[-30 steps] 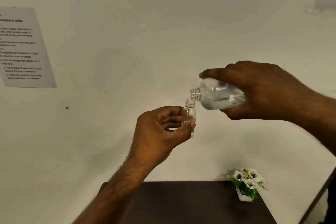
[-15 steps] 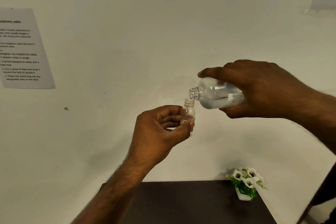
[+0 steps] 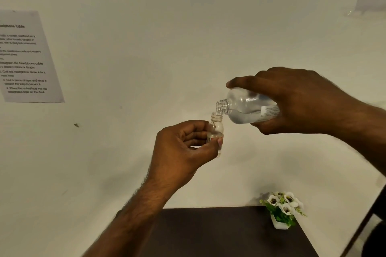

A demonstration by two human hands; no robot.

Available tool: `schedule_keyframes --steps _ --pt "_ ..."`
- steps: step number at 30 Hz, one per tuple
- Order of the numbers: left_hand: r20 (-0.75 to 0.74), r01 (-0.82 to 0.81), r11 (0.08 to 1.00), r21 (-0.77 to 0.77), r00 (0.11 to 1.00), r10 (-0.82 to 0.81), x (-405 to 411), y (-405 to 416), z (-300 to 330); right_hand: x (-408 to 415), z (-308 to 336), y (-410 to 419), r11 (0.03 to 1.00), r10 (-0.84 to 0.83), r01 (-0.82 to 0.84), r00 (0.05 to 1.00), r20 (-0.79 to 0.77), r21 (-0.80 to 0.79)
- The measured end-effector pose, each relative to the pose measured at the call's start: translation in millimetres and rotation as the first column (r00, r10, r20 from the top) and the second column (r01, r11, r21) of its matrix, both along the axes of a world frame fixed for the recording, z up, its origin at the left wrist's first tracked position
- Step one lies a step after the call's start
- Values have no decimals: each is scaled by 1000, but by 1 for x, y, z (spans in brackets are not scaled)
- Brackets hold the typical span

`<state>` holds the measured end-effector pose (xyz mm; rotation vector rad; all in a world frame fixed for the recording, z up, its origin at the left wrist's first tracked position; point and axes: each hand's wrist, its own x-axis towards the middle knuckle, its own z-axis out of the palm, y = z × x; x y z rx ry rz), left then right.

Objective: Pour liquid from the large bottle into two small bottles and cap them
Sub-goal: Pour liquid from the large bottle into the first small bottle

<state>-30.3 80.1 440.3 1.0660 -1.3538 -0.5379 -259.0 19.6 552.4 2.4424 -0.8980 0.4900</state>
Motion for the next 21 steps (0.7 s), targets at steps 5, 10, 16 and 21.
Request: schedule_keyframes --steps 5,10,16,21 --pt "-4 0 1000 0 1000 0 0 0 0 0 -1 -1 1000 5 -5 1000 2 -4" --pt "-7 7 1000 2 1000 -7 1 -1 -1 1 -1 -2 1000 4 -4 1000 2 -11" --pt "0 5 1000 2 1000 -5 0 -2 -1 1 -1 -3 1000 -2 2 1000 -2 -7" --pt "3 10 1000 -2 1000 -10 1 -1 -1 1 -1 -2 1000 -5 5 1000 -1 -5"
